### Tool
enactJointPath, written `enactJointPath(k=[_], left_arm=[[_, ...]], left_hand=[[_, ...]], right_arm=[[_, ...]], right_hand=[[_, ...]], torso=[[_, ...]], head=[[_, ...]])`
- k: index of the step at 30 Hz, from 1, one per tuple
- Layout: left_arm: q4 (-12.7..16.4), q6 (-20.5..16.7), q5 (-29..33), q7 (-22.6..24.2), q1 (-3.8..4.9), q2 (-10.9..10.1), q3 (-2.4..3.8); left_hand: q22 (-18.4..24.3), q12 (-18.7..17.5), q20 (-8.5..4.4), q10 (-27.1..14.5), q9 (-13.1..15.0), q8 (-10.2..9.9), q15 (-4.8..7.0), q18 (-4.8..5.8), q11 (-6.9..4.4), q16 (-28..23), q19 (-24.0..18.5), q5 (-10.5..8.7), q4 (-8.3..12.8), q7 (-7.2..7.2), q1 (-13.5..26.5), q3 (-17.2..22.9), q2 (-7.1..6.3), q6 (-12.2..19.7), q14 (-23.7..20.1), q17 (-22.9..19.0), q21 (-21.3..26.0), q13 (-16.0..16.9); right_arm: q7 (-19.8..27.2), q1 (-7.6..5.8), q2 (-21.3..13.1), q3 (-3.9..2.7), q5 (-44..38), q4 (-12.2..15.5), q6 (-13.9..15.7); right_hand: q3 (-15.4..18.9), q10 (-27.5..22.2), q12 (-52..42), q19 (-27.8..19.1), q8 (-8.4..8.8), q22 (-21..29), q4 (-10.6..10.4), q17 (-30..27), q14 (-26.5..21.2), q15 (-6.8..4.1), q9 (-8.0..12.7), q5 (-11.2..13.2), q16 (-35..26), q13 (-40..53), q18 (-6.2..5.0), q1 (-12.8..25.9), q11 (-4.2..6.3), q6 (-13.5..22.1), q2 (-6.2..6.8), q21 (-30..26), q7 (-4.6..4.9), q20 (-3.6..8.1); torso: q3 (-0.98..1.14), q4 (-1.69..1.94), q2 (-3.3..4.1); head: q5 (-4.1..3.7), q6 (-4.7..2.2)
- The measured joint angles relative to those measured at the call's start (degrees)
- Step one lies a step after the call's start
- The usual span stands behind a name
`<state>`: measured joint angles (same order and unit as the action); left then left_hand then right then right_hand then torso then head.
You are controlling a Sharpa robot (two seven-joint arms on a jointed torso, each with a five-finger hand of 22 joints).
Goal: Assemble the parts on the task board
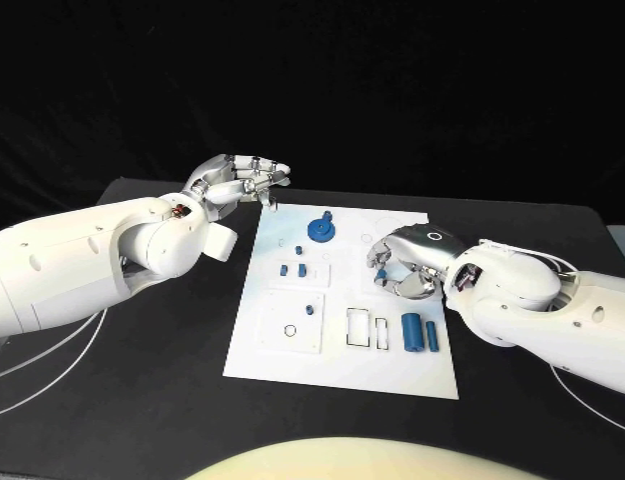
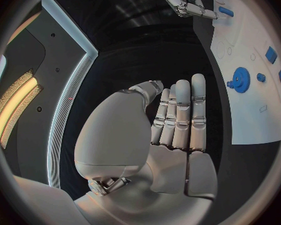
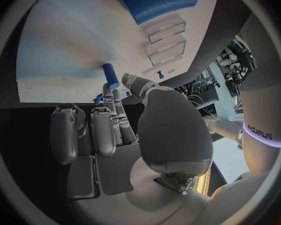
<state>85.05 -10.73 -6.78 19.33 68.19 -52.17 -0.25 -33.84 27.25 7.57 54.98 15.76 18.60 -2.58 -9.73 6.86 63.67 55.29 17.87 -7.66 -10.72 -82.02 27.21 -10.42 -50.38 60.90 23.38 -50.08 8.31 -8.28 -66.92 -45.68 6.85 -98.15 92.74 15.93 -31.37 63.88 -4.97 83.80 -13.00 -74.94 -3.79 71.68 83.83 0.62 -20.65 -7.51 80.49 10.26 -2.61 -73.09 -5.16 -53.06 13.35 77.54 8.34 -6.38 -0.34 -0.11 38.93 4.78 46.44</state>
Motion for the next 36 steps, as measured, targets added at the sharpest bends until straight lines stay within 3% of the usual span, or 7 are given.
enactJointPath(k=[27, 36], left_arm=[[-0.05, 0.13, 0.00, -0.24, 0.00, -0.11, -0.01], [-0.05, 0.17, 0.00, -0.31, 0.01, -0.10, -0.02]], left_hand=[[0.06, 0.21, 0.00, 0.00, 0.00, 0.00, 0.00, 0.00, 0.00, 0.00, 0.00, 0.00, 0.00, 0.00, 0.00, 0.00, 0.00, 0.00, 0.00, -0.05, 0.11, 0.05], [0.05, 0.21, 0.00, 0.00, 0.00, 0.00, 0.00, 0.00, 0.00, 0.00, 0.00, 0.00, 0.00, 0.00, 0.00, 0.00, 0.00, 0.00, 0.00, -0.04, 0.23, 0.09]], right_arm=[[-0.18, 0.26, 0.56, 0.11, -0.68, -2.02, -1.03], [-0.16, 0.27, 0.62, 0.11, -0.73, -1.91, -0.37]], right_hand=[[-2.95, 3.19, -0.51, 0.00, -1.39, 0.02, 0.70, 0.23, 0.22, -0.23, -0.88, 0.21, 0.00, -0.92, 0.00, -2.22, 0.66, -3.75, -2.25, 2.06, -0.25, 0.00], [-3.97, 6.17, -1.58, 0.22, -2.99, 0.03, 1.43, 0.38, 0.10, -1.17, -1.81, 2.01, 0.00, -0.51, -0.01, -2.07, 1.17, -6.41, -3.47, 3.84, -1.29, 0.85]], torso=[[0.03, -0.08, -0.06], [0.04, -0.05, -0.05]], head=[[-0.13, 0.10], [-0.26, 0.17]])
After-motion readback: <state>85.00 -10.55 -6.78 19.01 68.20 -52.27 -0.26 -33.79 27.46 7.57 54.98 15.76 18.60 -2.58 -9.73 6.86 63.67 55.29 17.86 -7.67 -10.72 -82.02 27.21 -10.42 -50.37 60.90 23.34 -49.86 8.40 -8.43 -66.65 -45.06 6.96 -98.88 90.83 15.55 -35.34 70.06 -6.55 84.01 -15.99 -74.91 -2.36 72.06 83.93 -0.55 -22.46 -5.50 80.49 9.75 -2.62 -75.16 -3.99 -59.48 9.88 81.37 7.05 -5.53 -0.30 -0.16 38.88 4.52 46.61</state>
